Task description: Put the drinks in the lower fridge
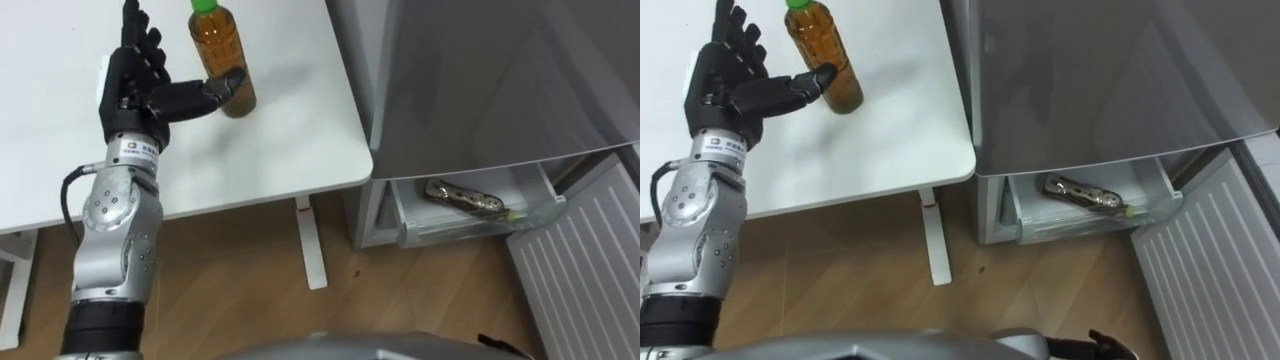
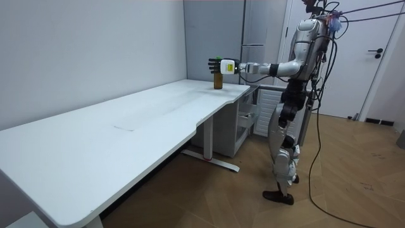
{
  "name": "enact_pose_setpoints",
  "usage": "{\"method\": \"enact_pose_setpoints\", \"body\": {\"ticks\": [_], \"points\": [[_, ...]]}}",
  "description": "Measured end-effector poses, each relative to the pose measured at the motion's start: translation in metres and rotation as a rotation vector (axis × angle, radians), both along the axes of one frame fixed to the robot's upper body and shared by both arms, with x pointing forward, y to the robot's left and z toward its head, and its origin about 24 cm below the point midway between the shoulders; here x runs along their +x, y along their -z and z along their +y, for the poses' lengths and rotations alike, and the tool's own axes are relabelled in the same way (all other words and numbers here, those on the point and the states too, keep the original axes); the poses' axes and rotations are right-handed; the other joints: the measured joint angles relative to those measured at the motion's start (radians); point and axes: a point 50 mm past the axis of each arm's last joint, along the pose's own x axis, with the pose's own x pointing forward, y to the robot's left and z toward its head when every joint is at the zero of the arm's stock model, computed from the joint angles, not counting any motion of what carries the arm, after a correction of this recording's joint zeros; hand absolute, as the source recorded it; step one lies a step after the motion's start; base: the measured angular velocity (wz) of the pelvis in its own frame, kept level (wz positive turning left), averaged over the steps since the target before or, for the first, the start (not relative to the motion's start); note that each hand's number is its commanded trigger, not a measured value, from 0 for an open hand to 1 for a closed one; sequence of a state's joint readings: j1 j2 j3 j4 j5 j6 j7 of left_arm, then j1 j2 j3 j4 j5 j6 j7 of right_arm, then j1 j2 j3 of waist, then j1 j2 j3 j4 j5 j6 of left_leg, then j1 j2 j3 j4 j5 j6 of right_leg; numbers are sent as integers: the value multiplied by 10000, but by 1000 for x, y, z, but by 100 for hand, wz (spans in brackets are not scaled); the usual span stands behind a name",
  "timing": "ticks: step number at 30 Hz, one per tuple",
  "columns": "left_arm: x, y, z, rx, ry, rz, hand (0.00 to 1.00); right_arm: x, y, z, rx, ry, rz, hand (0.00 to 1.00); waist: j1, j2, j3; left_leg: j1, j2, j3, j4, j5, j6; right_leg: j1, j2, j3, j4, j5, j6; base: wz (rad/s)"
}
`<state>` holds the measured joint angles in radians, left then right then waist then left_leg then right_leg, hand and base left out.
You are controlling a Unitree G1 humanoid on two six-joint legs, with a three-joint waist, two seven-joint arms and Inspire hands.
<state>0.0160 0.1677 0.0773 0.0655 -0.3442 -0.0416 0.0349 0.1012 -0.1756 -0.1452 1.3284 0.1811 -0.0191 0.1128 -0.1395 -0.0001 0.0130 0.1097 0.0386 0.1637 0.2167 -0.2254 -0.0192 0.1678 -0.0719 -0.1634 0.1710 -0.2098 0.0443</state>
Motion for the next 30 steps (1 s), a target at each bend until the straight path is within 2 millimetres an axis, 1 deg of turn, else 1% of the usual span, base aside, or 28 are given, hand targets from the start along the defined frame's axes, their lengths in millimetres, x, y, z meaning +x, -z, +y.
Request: {"method": "enact_pose_setpoints", "body": {"ticks": [1,5,7,10,12,16,22,24,30], "points": [[1,0,0,51,-5,-6,0,0,0,0,-2,-11,0,0,-10,29,-21,-16,0,1,4,0,0,-20,2,9,2,3,-4,0],[9,-2,1,179,19,15,0,-1,0,0,-42,-298,211,0,-25,21,-37,-41,1,19,23,4,-6,-86,21,128,11,8,-13,-6],[11,-2,1,166,39,16,0,-3,1,0,-46,-366,378,0,-20,15,-35,2,1,52,19,4,-6,-83,23,219,16,8,-13,-9],[14,3,2,153,14,305,0,-4,1,0,-163,-562,597,0,-61,1,-27,47,2,130,8,4,-5,-81,21,257,23,9,-12,-6],[14,8,3,122,-30,585,0,-5,1,-1,-332,-804,785,0,-179,-9,-24,49,4,132,10,4,-5,-83,22,265,33,9,-12,0],[16,13,4,43,-233,810,0,-7,1,-2,-496,-835,889,0,-290,11,-24,60,16,132,-1,4,-5,-90,35,293,50,10,-14,0],[17,13,6,85,-470,854,0,-8,1,-2,-634,-1024,1006,0,-468,66,-12,134,21,165,-53,4,-5,-105,43,352,132,9,-14,-1],[20,11,8,152,-510,827,0,-8,1,-2,-663,-1182,1041,0,-472,100,5,134,26,232,-107,4,-5,-143,47,409,144,10,-14,-8],[30,1,13,-256,-549,531,0,-16,0,-6,-728,-1139,1317,0,-501,174,-3,237,26,317,-120,4,-5,-101,51,549,155,10,-14,-6]]}}
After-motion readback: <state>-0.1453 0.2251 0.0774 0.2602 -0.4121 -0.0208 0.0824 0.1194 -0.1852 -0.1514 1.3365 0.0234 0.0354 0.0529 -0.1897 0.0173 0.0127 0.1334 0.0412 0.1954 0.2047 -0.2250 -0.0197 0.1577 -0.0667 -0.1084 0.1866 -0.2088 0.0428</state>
